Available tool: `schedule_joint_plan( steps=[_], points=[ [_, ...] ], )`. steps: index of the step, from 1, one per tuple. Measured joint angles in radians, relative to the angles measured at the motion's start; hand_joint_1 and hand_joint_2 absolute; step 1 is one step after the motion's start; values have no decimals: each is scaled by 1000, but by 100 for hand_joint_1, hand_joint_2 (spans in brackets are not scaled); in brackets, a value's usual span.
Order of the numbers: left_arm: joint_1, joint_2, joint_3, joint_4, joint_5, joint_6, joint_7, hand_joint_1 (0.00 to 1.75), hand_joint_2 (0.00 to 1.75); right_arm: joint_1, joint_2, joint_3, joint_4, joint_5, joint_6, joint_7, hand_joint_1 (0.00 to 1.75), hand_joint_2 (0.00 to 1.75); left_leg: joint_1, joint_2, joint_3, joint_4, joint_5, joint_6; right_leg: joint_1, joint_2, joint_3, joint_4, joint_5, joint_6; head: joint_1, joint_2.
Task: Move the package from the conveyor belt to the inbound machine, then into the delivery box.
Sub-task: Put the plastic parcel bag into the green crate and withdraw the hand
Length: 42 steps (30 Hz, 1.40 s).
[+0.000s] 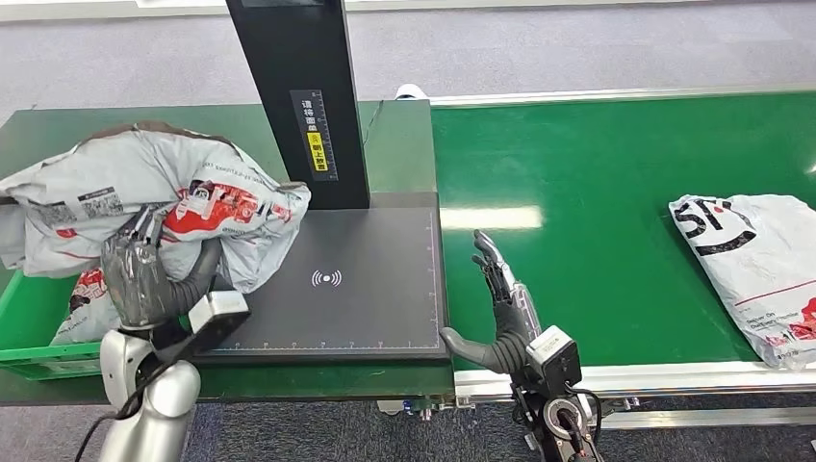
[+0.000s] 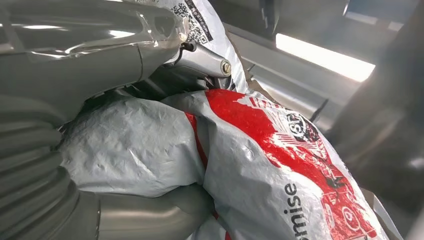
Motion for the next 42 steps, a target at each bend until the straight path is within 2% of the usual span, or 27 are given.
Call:
schedule_joint_plan(
  steps=[5, 9, 13, 17, 20, 24, 33, 34, 35, 37, 38, 39, 42],
  points=[
    [-162, 51, 98, 149, -1, -48, 137, 175, 175, 5, -5, -4, -1, -1, -5, -8, 0, 175, 0, 1, 0, 0, 0, 0, 0, 1, -1, 0, 1, -1, 0, 0],
    [-292, 94, 185, 300, 54, -10, 157, 175, 175, 7, -7, -5, -1, -1, -11, -11, 0, 175, 0, 2, -1, 0, 1, -1, 0, 1, -1, 1, 1, -1, 0, 0],
    [-362, 130, 267, 415, 70, 24, 172, 175, 175, 4, -9, -5, 0, -2, -15, -12, 0, 175, 0, 1, -2, 0, 1, -1, 0, 2, -2, 1, 1, -1, 0, 0],
    [-409, 157, 318, 525, 33, -11, 242, 175, 175, -4, -10, -5, 1, -3, -16, -14, 0, 175, 0, 1, -3, 0, 1, -1, 0, 1, -3, 1, 1, -1, 0, 0],
    [-449, 180, 329, 637, -55, -110, 350, 175, 175, -10, -10, -5, 5, -3, -16, -15, 0, 175, 0, 1, -3, 0, 1, -1, 0, 1, -3, 1, 1, -1, 0, 0],
    [-500, 206, 329, 794, -137, -316, 455, 175, 175, -30, -9, -5, 19, -2, -10, -16, 0, 175, 0, 1, -2, 0, 1, -1, 0, 1, -3, 1, 1, -1, 0, 0],
    [-577, 229, 341, 995, -161, -595, 479, 175, 175, -70, 2, -5, 59, 5, -4, -7, 0, 175, 0, 0, -3, 0, 1, -1, 0, 0, -2, 1, 1, -1, 0, 0],
    [-583, 231, 342, 1005, -165, -616, 480, 154, 175, -72, 3, -5, 62, 7, -4, -6, 0, 175, 0, -1, -3, 0, 1, -1, 0, 0, -2, 1, 1, -1, 0, 0],
    [-589, 232, 342, 1015, -170, -632, 482, 121, 175, -74, 5, -5, 65, 7, -4, -5, 0, 175, 0, -1, -3, 0, 1, -1, 0, 0, -2, 1, 1, -1, 0, 0],
    [-596, 234, 342, 1028, -177, -646, 488, 34, 175, -76, 6, -5, 70, 8, -4, -4, 0, 175, 0, -2, -2, 0, 1, -1, 0, -1, -1, 1, 1, -1, 0, 0],
    [-597, 234, 342, 1033, -180, -641, 491, 10, 175, -76, 7, -5, 71, 9, -4, -3, 0, 175, 0, -2, -2, 0, 1, -1, 0, -1, -1, 1, 1, -1, 0, 0],
    [-597, 234, 342, 1036, -181, -626, 492, 0, 175, -76, 7, -5, 72, 9, -4, -3, 0, 175, 0, -2, -2, 0, 1, -1, 0, -1, -1, 1, 1, -1, 0, 0],
    [-594, 230, 342, 1040, -178, -535, 472, 0, 175, -73, 7, -5, 72, 8, -4, -2, 0, 175, 0, -2, -2, 0, 1, -1, 0, -1, -1, 1, 1, -1, 0, 0]
  ],
)
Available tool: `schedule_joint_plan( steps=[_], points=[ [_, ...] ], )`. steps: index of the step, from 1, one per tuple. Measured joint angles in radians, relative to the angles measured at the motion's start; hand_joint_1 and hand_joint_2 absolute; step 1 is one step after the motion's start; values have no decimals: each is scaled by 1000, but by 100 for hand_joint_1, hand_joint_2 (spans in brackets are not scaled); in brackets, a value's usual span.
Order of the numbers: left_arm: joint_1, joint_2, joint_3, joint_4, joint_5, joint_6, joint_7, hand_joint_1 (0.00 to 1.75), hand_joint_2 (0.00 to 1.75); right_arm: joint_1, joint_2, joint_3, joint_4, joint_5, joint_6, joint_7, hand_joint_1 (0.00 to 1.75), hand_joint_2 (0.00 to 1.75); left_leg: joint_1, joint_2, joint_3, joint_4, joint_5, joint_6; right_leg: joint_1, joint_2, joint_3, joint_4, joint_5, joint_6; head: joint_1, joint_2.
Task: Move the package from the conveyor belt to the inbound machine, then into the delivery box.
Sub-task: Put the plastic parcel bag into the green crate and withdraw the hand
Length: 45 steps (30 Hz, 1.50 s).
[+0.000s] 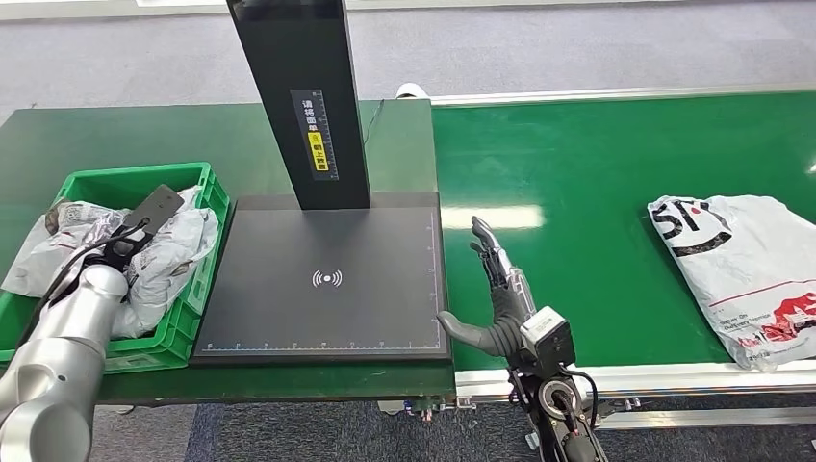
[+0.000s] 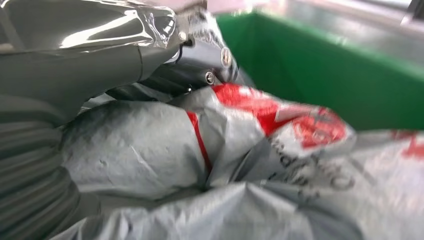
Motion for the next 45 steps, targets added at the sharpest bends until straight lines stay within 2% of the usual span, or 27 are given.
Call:
schedule_joint_plan(
  steps=[8, 13, 18, 25, 31, 33, 35, 38, 45],
  points=[
    [24, -27, -2, -14, 34, 185, -157, 0, 175, 6, -1, 0, 0, -9, 2, 4, 0, 175, 0, -1, -1, 0, 0, 0, 0, -1, -1, 0, 0, 0, 0, 0],
    [44, -60, -13, -65, 113, 190, -268, 0, 175, 5, -2, 0, 0, -16, -3, -3, 0, 175, 0, -5, -2, 0, 1, 1, 0, -7, 1, -1, 0, 0, 0, 0],
    [89, -98, -67, -151, 218, 188, -345, 0, 175, 5, -5, 0, 0, -23, -11, -10, 0, 175, 0, -5, -2, 0, 1, 1, 0, -7, 1, -1, 0, 0, 0, 0],
    [209, -144, -181, -346, 378, 252, -442, 0, 175, 5, -10, 0, 0, -48, -16, -24, 0, 175, 0, -2, -2, 0, 1, 1, 0, -4, -1, -1, 0, 0, 0, 0],
    [373, -185, -263, -590, 527, 380, -559, 0, 175, 6, -11, 1, 0, -54, -22, -31, 0, 175, 0, -1, -3, 0, 0, 1, 0, -3, -2, -1, 0, 0, 0, 0],
    [426, -200, -282, -672, 594, 390, -607, 0, 175, 6, -12, 2, 0, -57, -23, -31, 0, 175, 0, -2, -3, 0, 0, 1, 0, -3, -2, -1, 0, 0, 0, 0],
    [475, -216, -301, -751, 680, 351, -650, 0, 175, 5, -12, 3, 0, -63, -23, -31, 0, 175, 0, -2, -3, 0, 0, 1, 0, -3, -2, -1, 0, 0, 0, 0],
    [536, -238, -335, -846, 787, 245, -686, 0, 175, 4, -13, 3, 0, -71, -18, -30, 0, 175, 0, -2, -3, 0, 0, 1, 0, -3, -2, -1, 0, 0, 0, 0],
    [639, -274, -420, -926, 1016, -134, -754, 0, 175, -2, -14, 3, 4, -83, 11, -31, 0, 175, 0, -2, -3, 0, 0, 1, 0, -3, -2, -1, 0, 0, 0, 0]
  ],
)
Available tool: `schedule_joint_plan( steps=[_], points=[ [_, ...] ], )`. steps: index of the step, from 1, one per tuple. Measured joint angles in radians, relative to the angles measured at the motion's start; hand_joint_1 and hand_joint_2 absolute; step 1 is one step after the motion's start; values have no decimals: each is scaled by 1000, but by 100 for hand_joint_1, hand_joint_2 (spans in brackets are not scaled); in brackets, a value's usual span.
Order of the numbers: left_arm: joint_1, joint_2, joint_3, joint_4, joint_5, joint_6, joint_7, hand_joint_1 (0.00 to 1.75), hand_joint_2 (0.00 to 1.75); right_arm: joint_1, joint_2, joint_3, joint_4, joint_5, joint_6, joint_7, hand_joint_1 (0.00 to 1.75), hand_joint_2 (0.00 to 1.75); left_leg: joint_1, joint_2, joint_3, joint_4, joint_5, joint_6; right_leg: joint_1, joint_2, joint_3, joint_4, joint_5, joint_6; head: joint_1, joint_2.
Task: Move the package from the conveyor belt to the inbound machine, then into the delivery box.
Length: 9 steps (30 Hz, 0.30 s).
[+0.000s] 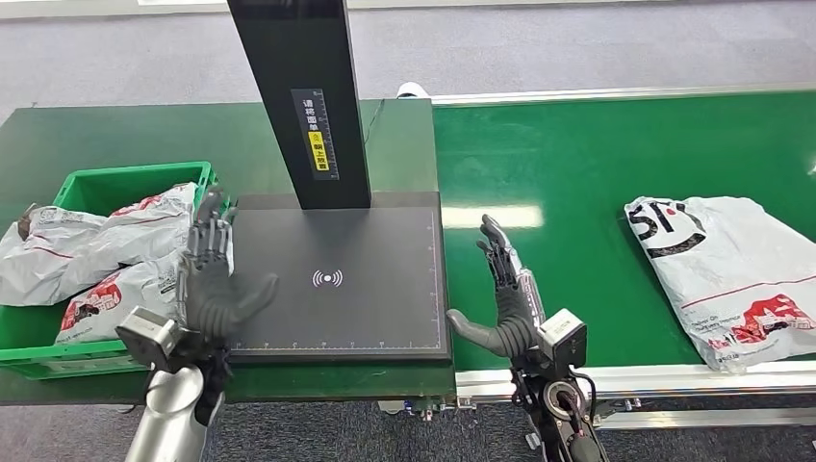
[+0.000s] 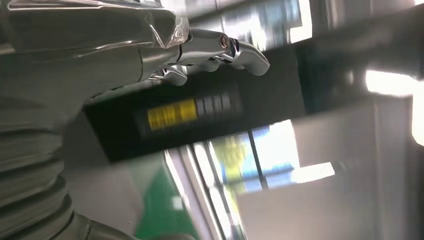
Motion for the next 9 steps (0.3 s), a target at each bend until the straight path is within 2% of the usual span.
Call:
schedule_joint_plan(
  steps=[5, 9],
  points=[
    [34, -38, -56, 40, 105, -164, -11, 0, 175, -21, 1, 9, 14, -1, 17, -1, 0, 175, 0, 0, 0, 0, 0, 0, 0, 0, 0, 0, 0, 0, 0, 0],
    [44, -67, -83, 104, 134, -207, -1, 0, 175, -34, 6, 19, 24, 0, 24, 4, 0, 175, 0, 0, 0, 0, 0, 0, 0, 0, 0, 0, 0, 0, 0, 0]
  ],
)
